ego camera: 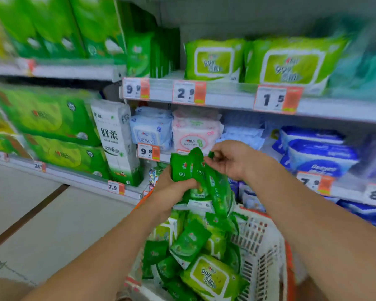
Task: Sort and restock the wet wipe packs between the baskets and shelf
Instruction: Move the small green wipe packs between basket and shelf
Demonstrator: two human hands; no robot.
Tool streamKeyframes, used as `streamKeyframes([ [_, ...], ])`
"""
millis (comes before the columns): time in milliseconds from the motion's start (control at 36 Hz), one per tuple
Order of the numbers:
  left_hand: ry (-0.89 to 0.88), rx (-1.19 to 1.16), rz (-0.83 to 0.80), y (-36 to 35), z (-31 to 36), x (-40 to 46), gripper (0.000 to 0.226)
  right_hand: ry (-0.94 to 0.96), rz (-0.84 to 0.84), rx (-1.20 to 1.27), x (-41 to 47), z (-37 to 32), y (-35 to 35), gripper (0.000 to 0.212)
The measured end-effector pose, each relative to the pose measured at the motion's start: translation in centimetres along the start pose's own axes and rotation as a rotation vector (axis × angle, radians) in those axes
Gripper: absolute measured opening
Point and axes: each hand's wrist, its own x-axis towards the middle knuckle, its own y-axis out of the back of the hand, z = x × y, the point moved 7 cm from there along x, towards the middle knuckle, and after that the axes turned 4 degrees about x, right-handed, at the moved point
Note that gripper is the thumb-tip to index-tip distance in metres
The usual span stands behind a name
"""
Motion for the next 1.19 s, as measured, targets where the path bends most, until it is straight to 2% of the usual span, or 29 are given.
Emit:
streamKeyframes([
  [111,-0.147,-0.061,-0.006,-0.1,6.5,-0.1,0.056,0.063,-0.062,0.121,-2.7,-5.9,-3.6,0.034],
  [222,-0.286,-0.004,0.099,0.6,10.7,0.4,0.086,0.096,-0.099,0.182,-3.6,-9.2,-6.6,0.037],
  [278,-0.296,-0.007,0.133,1.2,11.3,1.0,0.092,0.112,-0.12,0.204,-3.6,-9.9,-7.6,0.034],
  [444,-0.169,-0.158,0.175,1.0,10.3,3.2,0.064,0.167,-0.198,0.199,-1.9,-9.3,-9.0,0.021],
  [500,-0.113,-0.274,0.111,0.5,10.2,4.0,0.067,0.202,-0.241,0.071,-2.0,-10.0,-9.2,0.018],
  [528,-0.085,-0.329,0.07,0.3,10.2,4.4,0.072,0.277,-0.217,-0.061,-2.1,-11.0,-8.7,0.02],
  [611,-0.062,-0.439,-0.043,0.1,10.9,5.1,0.082,0.803,0.126,-0.539,-3.4,-15.1,-5.3,0.049],
  [639,-0.069,-0.456,-0.058,0.4,11.1,5.5,0.084,0.915,0.215,-0.666,-3.9,-15.4,-4.5,0.058],
  [667,-0.07,-0.473,-0.074,0.6,11.3,5.8,0.085,0.924,0.228,-0.743,-4.1,-14.8,-3.9,0.063],
  [722,-0.087,-0.505,-0.134,1.3,11.8,6.4,0.08,0.687,0.06,-0.797,-2.8,-11.9,-4.2,0.073],
  [750,-0.104,-0.519,-0.174,1.3,12.1,6.5,0.075,0.568,-0.032,-0.74,-2.2,-10.7,-4.6,0.082],
  [778,-0.109,-0.537,-0.207,1.4,12.4,6.5,0.073,0.474,-0.124,-0.634,-1.7,-9.8,-5.4,0.08],
  [861,-0.072,-0.565,-0.226,1.3,12.6,6.4,0.074,0.237,-0.368,-0.237,-1.4,-7.6,-8.7,0.047],
  [917,-0.059,-0.552,-0.168,2.1,12.9,6.5,0.055,0.223,-0.431,-0.228,-1.1,-6.6,-10.4,0.044],
  [1000,-0.118,-0.411,-0.091,4.3,14.8,7.0,0.036,0.27,-0.467,-0.196,-1.1,-6.7,-12.2,0.038],
  [1056,-0.21,-0.281,-0.012,6.3,16.7,7.5,0.037,0.331,-0.446,-0.137,-1.1,-8.2,-13.4,0.036],
  [1194,-0.404,0.034,0.401,13.7,20.8,10.4,0.042,0.634,-0.33,-0.13,1.1,-15.6,-18.4,0.039],
])
